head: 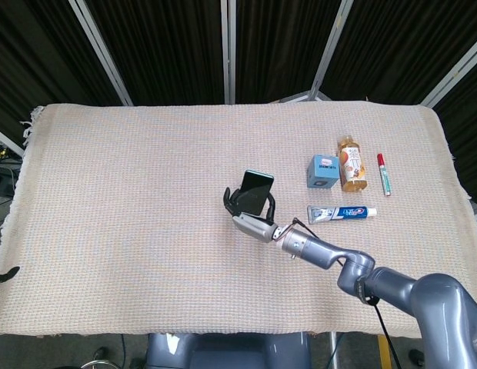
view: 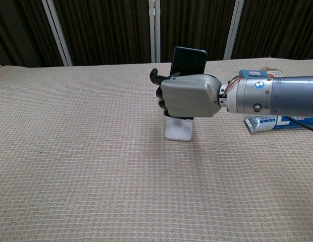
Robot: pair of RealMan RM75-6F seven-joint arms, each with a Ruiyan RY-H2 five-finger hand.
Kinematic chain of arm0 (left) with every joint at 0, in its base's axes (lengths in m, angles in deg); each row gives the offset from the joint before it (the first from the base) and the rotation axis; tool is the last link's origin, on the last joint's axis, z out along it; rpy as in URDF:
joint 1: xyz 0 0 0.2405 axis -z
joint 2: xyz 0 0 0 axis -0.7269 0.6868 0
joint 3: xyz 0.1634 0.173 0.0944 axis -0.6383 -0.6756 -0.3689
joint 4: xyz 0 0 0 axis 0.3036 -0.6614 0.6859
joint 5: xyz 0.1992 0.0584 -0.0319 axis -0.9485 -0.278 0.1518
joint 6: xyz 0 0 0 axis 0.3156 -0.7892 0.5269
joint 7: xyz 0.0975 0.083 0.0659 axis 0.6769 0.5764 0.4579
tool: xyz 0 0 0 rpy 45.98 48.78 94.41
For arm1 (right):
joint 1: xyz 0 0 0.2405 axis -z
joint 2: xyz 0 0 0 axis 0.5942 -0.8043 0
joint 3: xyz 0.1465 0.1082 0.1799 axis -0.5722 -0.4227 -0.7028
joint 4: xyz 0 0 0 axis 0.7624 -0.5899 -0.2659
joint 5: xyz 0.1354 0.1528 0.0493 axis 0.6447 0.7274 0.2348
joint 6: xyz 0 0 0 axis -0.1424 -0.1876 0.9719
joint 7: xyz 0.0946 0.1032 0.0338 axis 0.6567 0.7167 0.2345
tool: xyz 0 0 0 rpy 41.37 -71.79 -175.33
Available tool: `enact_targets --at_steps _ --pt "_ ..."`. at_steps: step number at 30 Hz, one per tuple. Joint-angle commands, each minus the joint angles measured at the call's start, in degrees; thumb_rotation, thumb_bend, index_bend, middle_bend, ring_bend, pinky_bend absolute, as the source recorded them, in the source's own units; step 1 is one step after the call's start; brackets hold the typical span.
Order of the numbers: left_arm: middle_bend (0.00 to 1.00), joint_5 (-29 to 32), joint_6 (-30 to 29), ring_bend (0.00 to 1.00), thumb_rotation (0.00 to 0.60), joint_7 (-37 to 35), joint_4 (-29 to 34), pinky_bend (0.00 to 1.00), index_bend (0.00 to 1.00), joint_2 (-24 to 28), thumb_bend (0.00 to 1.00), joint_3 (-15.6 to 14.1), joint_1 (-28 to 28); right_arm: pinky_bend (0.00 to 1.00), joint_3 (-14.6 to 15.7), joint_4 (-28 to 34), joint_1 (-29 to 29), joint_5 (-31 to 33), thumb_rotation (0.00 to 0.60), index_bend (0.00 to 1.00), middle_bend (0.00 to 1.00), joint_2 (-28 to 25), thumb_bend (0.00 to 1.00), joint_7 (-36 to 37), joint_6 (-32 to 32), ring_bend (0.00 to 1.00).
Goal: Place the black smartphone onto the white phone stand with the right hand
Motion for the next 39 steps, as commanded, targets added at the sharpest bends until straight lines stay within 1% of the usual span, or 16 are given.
enact_targets --at_steps 1,3,5,7,8,11,14,18,22,25,30,33,35,36,37,39 --pt "0.0 0.05 0.09 0.0 0.6 0.08 0.02 0.0 0.0 -0.02 0.0 -0.02 0.04 0.26 0.26 -0.34 -0.08 0.15 0.6 0.52 0.54 0.33 0.09 0.32 0.18 0.52" --pt "0.0 0.06 0.07 0.0 0.6 0.15 0.06 0.0 0.0 -0.02 0.0 -0.02 0.06 0.25 0.43 -0.62 -0.18 0.21 0.6 0.52 0.53 0.51 0.09 0.48 0.29 0.51" --pt "0.0 0.09 0.05 0.0 0.6 0.19 0.06 0.0 0.0 -0.04 0.0 -0.01 0.06 0.23 0.6 -0.81 -0.2 0.31 0.6 0.5 0.5 0.66 0.09 0.65 0.36 0.49" --pt "0.0 0.15 0.11 0.0 0.6 0.2 0.06 0.0 0.0 -0.06 0.0 -0.01 0.07 0.2 0.83 -1.04 -0.2 0.44 0.6 0.4 0.4 0.83 0.09 0.88 0.43 0.44" --pt "0.0 0.21 0.15 0.0 0.6 0.19 0.05 0.0 0.0 -0.06 0.0 0.0 0.08 0.17 0.93 -1.1 -0.15 0.58 0.6 0.34 0.33 0.9 0.09 1.06 0.42 0.41" --pt "0.0 0.3 0.28 0.0 0.6 0.2 0.03 0.0 0.0 -0.07 0.0 0.0 0.13 0.13 1.09 -1.16 -0.06 0.87 0.6 0.23 0.2 1.01 0.09 1.29 0.51 0.34" --pt "0.0 0.28 0.37 0.0 0.6 0.24 0.03 0.0 0.0 -0.09 0.0 -0.02 0.19 0.12 0.94 -1.1 0.18 1.25 0.6 0.18 0.17 1.15 0.09 1.37 1.15 0.34" --pt "0.0 0.21 0.34 0.0 0.6 0.19 0.12 0.0 0.0 -0.04 0.0 -0.05 0.19 0.12 0.71 -0.58 0.55 1.63 0.6 0.18 0.17 0.72 0.09 0.97 2.28 0.34" --pt "0.0 -0.25 0.07 0.0 0.6 -0.02 0.4 0.0 0.0 0.12 0.0 -0.18 0.1 0.12 0.13 1.44 1.43 2.59 0.6 0.17 0.17 -0.83 0.09 0.23 3.47 0.34" --pt "0.0 -0.74 -0.12 0.0 0.6 -0.23 0.61 0.0 0.0 0.23 0.0 -0.34 0.04 0.12 -0.38 4.26 2.54 3.27 0.6 0.16 0.17 -2.88 0.09 0.13 5.33 0.34" --pt "0.0 -1.66 -0.58 0.0 0.6 -0.81 1.04 0.0 0.0 0.54 0.0 -0.54 -0.11 0.12 -2.65 10.43 5.91 6.37 0.6 0.16 0.18 -6.27 0.09 2.49 10.71 0.34" --pt "0.0 -2.56 -1.12 0.0 0.6 -1.21 1.41 0.0 0.0 0.73 0.0 -0.68 -0.22 0.11 -4.67 16.3 9.13 9.0 0.6 0.16 0.19 -8.83 0.09 7.63 16.64 0.34" --pt "0.0 -3.1 -1.47 0.0 0.6 -1.27 1.6 0.0 0.0 0.82 0.0 -0.77 -0.27 0.09 -5.57 18.91 10.66 10.26 0.6 0.16 0.18 -9.99 0.08 10.02 19.26 0.34" --pt "0.0 -3.72 -1.9 0.0 0.6 -1.3 1.83 0.0 0.0 0.91 0.0 -0.86 -0.34 0.08 -6.29 21.79 12.42 11.79 0.6 0.16 0.17 -11.25 0.08 12.54 21.65 0.34" --pt "0.0 -4.38 -2.39 0.0 0.6 -1.36 2.06 0.0 0.0 0.96 0.0 -0.97 -0.43 0.05 -6.49 24.19 13.8 12.75 0.6 0.15 0.15 -12.5 0.08 13.98 23.1 0.32" --pt "0.0 -5.75 -3.46 0.0 0.6 -1.55 2.43 0.0 0.0 1.02 0.0 -1.16 -0.62 0.02 -6.77 29.46 16.86 15.4 0.6 0.14 0.1 -14.99 0.07 17.04 25.65 0.25"
